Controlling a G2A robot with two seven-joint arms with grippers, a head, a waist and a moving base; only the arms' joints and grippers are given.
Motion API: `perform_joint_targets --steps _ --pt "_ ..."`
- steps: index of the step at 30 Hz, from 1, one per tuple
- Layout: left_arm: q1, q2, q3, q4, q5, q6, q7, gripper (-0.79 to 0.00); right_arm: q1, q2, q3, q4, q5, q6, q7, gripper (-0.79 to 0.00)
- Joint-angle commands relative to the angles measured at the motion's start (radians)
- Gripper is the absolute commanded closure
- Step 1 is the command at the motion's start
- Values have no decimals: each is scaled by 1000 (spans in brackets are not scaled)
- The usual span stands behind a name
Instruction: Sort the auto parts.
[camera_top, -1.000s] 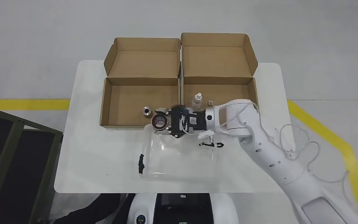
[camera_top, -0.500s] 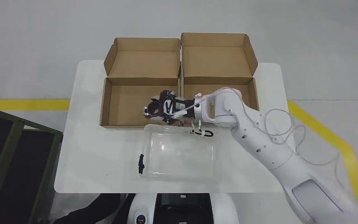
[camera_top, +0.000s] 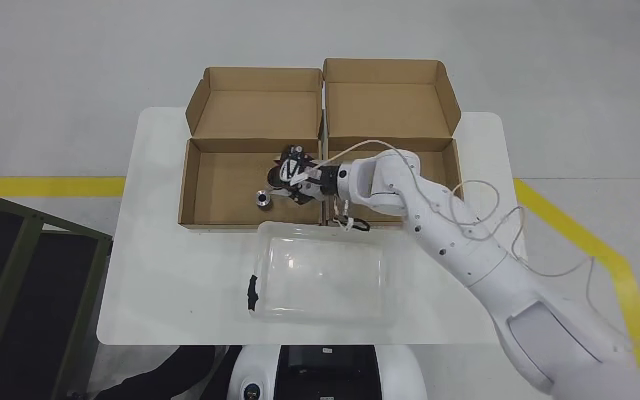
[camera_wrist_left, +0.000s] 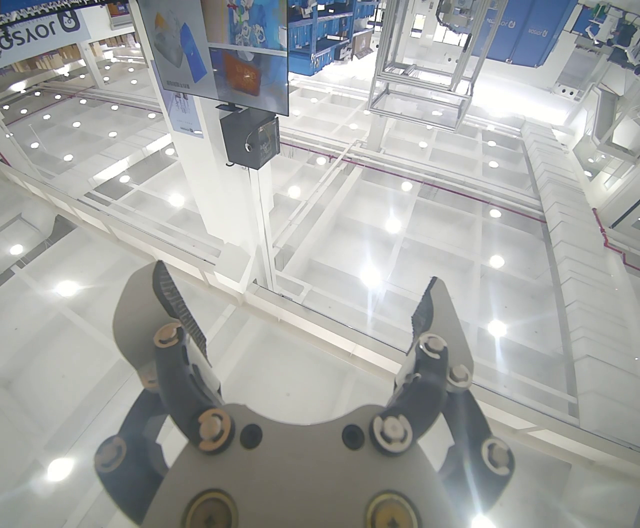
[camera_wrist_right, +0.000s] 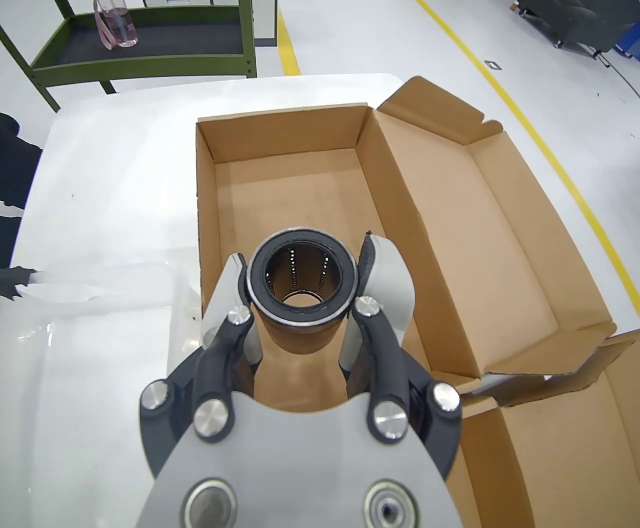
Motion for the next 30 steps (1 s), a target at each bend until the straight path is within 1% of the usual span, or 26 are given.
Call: perform_joint_targets --steps 1,11,21,22,26,27,29,30 --pt "0 0 0 0 0 0 0 -785 4 -7 -8 21 -6 3 0 0" --pt "0 0 0 0 0 0 0 -785 19 -42 -36 114 -43 20 0 0" --pt "0 0 0 0 0 0 0 -785 31 -75 -58 177 -65 20 8 0" --pt "0 0 0 0 0 0 0 -785 31 -79 -60 183 -66 20 8 -9" --pt "0 0 0 0 0 0 0 -785 34 -91 -66 209 -70 18 7 -108" --pt "0 0 0 0 0 0 0 -785 35 -94 -68 215 -71 16 8 -179" --pt "0 0 0 0 0 0 0 -785 37 -100 -69 227 -73 14 7 -271" --pt "0 0 0 0 0 0 0 -785 37 -102 -69 232 -74 13 6 -292"
